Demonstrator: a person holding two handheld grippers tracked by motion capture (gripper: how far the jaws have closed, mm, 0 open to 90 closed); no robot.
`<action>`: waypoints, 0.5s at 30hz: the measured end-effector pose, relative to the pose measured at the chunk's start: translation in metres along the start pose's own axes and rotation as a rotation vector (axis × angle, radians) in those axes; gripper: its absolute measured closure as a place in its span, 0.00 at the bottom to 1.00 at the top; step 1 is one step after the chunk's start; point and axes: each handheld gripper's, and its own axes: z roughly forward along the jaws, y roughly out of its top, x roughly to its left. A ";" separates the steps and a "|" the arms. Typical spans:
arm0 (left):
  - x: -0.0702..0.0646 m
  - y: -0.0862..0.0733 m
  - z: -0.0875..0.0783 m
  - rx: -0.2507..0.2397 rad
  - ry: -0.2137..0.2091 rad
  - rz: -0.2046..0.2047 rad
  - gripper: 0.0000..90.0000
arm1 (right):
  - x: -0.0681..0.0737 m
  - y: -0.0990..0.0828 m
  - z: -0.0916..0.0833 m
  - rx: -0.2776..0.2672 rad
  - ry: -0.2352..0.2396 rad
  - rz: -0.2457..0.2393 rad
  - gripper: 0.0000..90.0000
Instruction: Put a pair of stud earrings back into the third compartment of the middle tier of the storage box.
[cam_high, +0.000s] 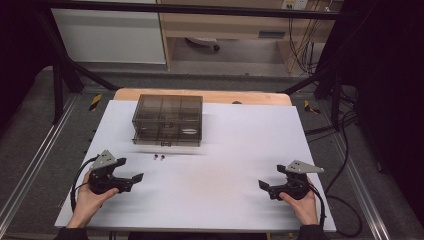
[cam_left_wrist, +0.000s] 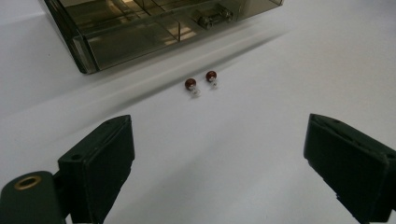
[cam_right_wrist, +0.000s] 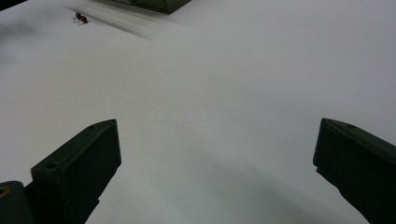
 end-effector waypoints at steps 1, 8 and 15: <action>0.000 0.001 0.000 -0.002 -0.006 -0.002 0.09 | 0.001 0.000 0.000 0.000 0.003 -0.006 0.02; -0.001 0.013 -0.001 0.006 -0.009 0.007 0.09 | 0.001 0.000 0.002 0.010 -0.003 -0.009 0.02; -0.003 0.025 0.002 0.016 0.000 0.022 0.09 | 0.002 0.000 0.001 0.014 -0.005 -0.006 0.02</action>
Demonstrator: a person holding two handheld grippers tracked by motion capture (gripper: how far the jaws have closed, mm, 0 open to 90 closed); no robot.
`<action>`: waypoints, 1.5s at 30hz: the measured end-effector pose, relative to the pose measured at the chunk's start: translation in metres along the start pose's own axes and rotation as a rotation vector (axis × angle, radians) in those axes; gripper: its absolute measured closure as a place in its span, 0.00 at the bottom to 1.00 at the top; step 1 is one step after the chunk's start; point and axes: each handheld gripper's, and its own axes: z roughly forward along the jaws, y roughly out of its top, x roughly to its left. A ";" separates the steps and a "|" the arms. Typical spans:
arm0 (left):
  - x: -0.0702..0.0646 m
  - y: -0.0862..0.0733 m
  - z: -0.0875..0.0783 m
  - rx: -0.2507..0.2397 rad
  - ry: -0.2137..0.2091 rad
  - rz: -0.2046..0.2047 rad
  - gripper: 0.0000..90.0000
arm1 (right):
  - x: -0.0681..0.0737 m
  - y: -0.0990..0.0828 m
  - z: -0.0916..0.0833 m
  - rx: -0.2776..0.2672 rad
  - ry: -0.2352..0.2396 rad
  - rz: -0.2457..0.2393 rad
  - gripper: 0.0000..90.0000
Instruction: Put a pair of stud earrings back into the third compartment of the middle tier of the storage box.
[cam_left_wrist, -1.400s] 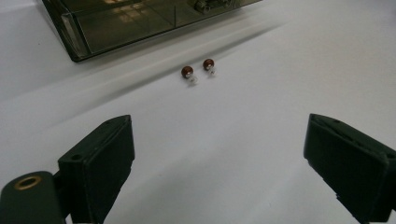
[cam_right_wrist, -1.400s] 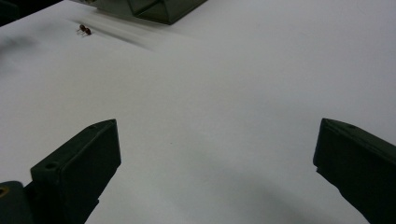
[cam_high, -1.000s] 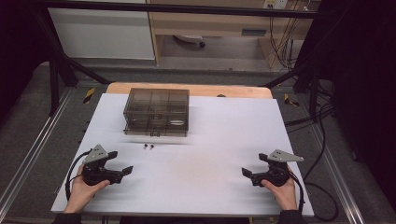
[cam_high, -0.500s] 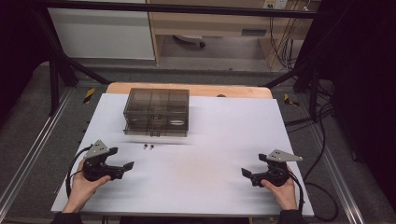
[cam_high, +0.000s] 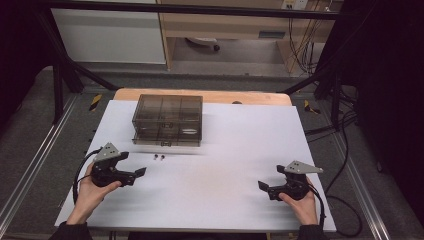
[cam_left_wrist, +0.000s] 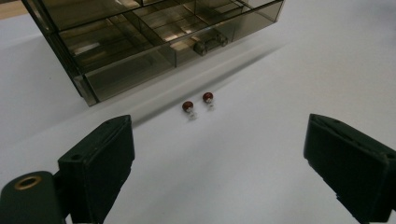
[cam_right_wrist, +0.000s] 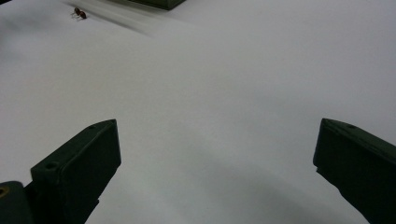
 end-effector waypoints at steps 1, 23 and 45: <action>0.000 0.002 0.002 0.004 0.000 0.002 0.09 | 0.000 0.000 0.000 0.000 0.000 0.000 0.02; 0.004 0.017 0.054 0.065 0.065 -0.025 0.17 | -0.001 0.000 0.001 0.003 -0.003 0.002 0.02; 0.003 0.010 0.079 0.121 0.094 -0.031 0.56 | -0.001 0.000 0.001 0.014 -0.003 0.001 0.02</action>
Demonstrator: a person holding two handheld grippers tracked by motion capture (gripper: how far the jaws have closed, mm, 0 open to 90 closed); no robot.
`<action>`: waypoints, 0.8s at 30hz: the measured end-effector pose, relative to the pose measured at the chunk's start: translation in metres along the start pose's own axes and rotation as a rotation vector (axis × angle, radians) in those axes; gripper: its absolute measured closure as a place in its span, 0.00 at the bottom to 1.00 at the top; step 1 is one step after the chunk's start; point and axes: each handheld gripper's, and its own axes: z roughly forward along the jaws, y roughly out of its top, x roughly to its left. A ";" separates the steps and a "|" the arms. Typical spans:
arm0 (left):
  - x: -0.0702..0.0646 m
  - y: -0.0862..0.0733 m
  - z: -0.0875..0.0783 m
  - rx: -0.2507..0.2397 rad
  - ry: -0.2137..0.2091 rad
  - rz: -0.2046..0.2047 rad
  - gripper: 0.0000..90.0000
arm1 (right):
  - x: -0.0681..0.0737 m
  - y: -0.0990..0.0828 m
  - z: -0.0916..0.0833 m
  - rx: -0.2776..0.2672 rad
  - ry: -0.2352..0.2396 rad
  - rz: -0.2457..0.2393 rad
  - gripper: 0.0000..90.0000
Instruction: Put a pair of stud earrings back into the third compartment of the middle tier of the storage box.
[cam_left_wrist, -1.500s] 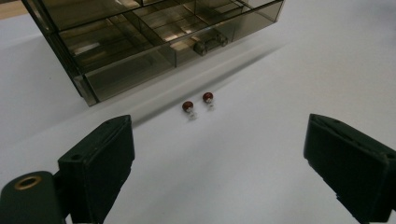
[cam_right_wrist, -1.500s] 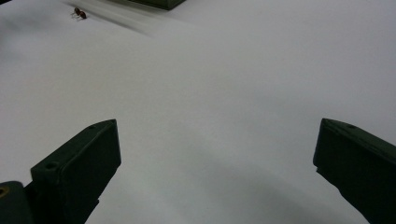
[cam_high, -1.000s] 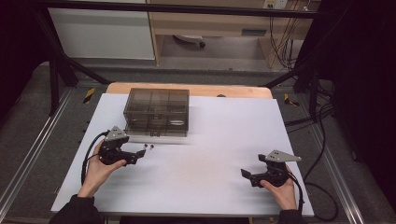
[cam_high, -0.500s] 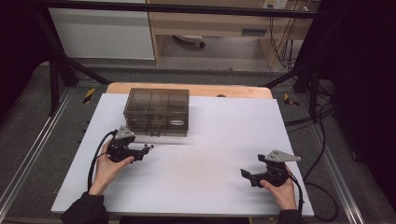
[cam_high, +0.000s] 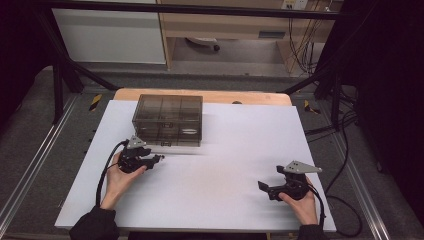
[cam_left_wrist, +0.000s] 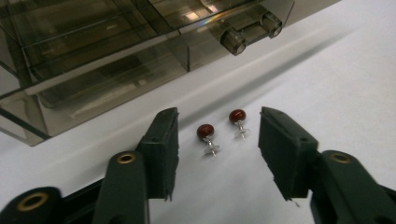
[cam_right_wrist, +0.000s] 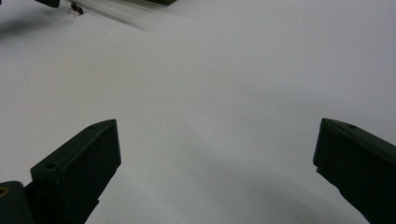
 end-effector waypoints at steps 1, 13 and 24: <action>0.000 0.000 0.000 0.000 0.000 0.000 0.58 | 0.000 0.000 0.000 0.000 0.000 0.000 0.02; -0.001 -0.002 0.008 0.006 0.010 0.002 0.75 | 0.000 0.000 0.001 0.004 -0.002 -0.002 0.02; 0.000 -0.003 0.013 0.017 0.018 0.005 0.84 | 0.000 0.000 0.000 0.003 -0.002 0.000 0.02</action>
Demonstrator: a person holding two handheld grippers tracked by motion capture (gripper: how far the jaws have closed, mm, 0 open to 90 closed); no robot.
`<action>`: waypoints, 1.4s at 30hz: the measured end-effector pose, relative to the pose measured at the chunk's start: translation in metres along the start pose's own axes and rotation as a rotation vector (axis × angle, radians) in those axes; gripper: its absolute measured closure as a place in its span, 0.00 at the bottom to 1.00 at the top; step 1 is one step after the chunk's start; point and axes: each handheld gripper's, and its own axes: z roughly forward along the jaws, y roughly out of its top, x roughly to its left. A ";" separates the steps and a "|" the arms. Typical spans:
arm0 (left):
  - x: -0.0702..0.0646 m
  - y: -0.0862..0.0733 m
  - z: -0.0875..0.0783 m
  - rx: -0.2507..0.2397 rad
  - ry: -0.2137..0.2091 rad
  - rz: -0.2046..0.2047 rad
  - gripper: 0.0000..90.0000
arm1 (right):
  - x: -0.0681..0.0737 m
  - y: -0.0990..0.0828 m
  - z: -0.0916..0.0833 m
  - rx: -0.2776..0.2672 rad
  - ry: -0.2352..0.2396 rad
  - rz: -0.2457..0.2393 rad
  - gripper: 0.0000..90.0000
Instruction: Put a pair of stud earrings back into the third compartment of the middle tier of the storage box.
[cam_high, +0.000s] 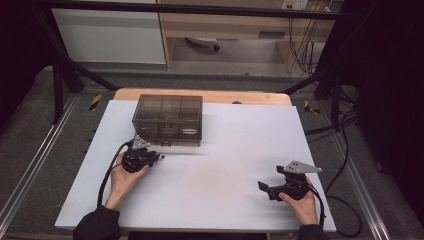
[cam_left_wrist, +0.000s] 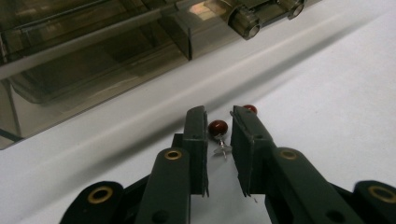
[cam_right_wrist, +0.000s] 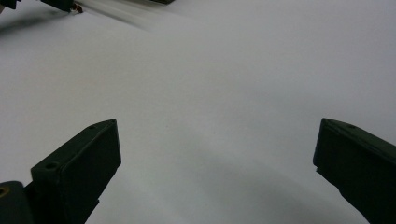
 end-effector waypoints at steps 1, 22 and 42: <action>0.000 0.000 0.000 0.001 0.001 0.001 0.84 | 0.000 0.000 0.000 0.000 0.000 0.000 0.02; 0.002 0.002 -0.020 -0.053 -0.011 -0.031 0.91 | 0.000 0.000 0.000 0.002 0.001 -0.002 0.02; -0.013 0.016 -0.044 -0.082 -0.038 -0.001 0.91 | 0.000 0.000 0.000 0.003 -0.001 -0.002 0.02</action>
